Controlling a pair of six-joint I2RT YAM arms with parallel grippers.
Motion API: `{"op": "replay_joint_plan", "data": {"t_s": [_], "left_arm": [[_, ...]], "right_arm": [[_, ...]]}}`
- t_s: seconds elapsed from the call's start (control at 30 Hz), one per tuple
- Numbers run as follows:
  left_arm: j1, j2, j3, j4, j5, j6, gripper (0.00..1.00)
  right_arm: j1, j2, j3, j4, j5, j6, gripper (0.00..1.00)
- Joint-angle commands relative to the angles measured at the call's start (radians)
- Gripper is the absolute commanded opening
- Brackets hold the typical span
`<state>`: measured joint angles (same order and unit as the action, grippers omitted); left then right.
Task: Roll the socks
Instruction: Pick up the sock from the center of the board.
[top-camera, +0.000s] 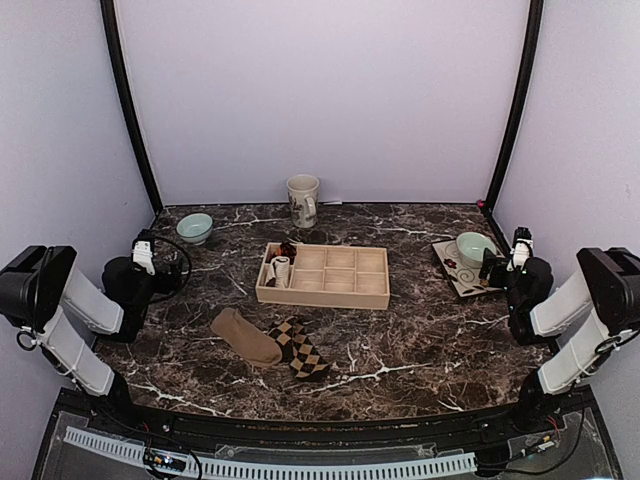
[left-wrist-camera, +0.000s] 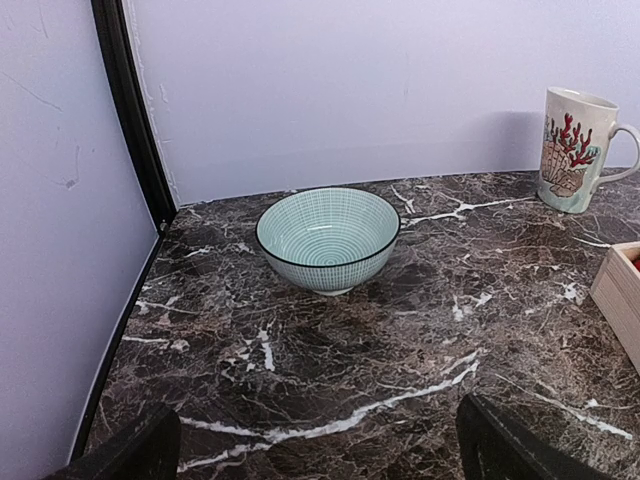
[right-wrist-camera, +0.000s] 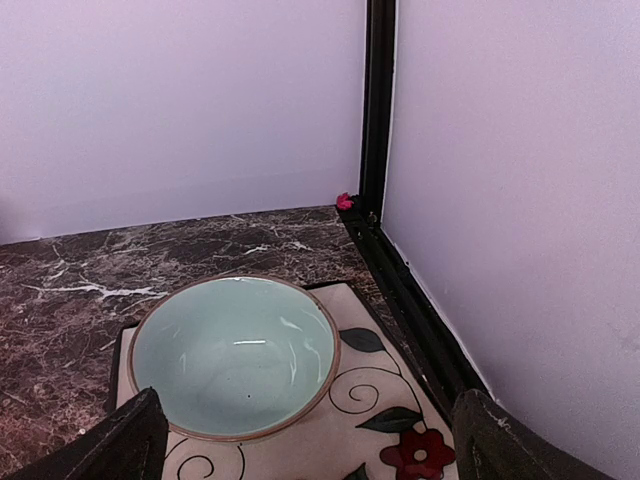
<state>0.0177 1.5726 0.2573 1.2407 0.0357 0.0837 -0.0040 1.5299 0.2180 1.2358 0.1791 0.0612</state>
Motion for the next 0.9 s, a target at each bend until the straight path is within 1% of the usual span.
{"op": "replay_joint_plan", "data": {"t_s": [0.0,0.2,0.27,0.3,0.33,0.37,0.4,0.43,0.47,0.5,0.53,0.57,0.6,0.67,0.7,0.73,0.8,0.83,0.87], "left_arm": [[0.000,-0.005,0.012,0.016,-0.006,-0.009,0.99],[0.000,-0.004,0.014,0.012,0.023,0.001,0.99],[0.001,-0.005,0.012,0.014,0.023,0.001,0.99],[0.001,-0.010,0.017,0.013,0.024,0.004,0.99],[0.002,-0.031,0.035,-0.030,0.024,0.005,0.99],[0.001,-0.077,0.073,-0.163,0.017,0.000,0.99],[0.001,-0.122,0.132,-0.258,0.015,-0.004,0.99],[0.002,-0.164,0.197,-0.452,0.029,0.009,0.99],[0.002,-0.190,0.263,-0.573,0.063,0.051,0.99],[0.002,-0.202,0.321,-0.680,0.095,0.087,0.99],[0.002,-0.208,0.384,-0.819,0.123,0.104,0.99],[0.002,-0.207,0.448,-0.958,0.166,0.117,0.99],[0.002,-0.201,0.502,-1.086,0.222,0.163,0.99],[0.002,-0.183,0.581,-1.295,0.322,0.226,0.99],[0.002,-0.179,0.604,-1.378,0.357,0.253,0.99],[0.002,-0.182,0.610,-1.429,0.389,0.287,0.99],[0.002,-0.207,0.604,-1.511,0.443,0.360,0.99],[0.002,-0.222,0.595,-1.537,0.461,0.391,0.99],[0.001,-0.236,0.592,-1.567,0.479,0.417,0.99]], "right_arm": [[-0.001,0.004,0.007,0.051,-0.001,-0.004,0.99],[-0.002,0.004,0.009,0.048,0.002,0.000,0.99],[-0.002,-0.002,0.008,0.051,0.075,0.023,0.99],[-0.001,-0.019,0.010,0.034,0.137,0.044,0.99],[-0.003,-0.052,0.018,-0.029,0.153,0.067,0.99],[-0.002,-0.080,0.043,-0.077,0.194,0.069,0.99],[-0.001,-0.134,0.119,-0.267,0.244,0.094,0.99],[-0.002,-0.177,0.221,-0.473,0.301,0.132,0.99],[-0.001,-0.201,0.314,-0.629,0.335,0.156,0.99],[-0.002,-0.216,0.417,-0.730,0.314,0.144,0.99],[-0.001,-0.227,0.460,-0.809,0.232,0.099,0.99],[0.001,-0.234,0.535,-0.881,0.172,0.092,0.99],[0.004,-0.245,0.569,-0.930,0.138,0.133,0.99],[-0.002,-0.282,0.598,-1.001,0.096,0.347,0.99],[-0.008,-0.301,0.612,-1.046,0.075,0.466,0.99],[-0.020,-0.315,0.617,-1.053,-0.007,0.523,0.99],[-0.018,-0.328,0.585,-0.969,-0.214,0.568,0.99],[0.013,-0.329,0.570,-0.931,-0.269,0.578,0.99],[0.068,-0.326,0.578,-0.947,-0.234,0.557,0.99]]}}
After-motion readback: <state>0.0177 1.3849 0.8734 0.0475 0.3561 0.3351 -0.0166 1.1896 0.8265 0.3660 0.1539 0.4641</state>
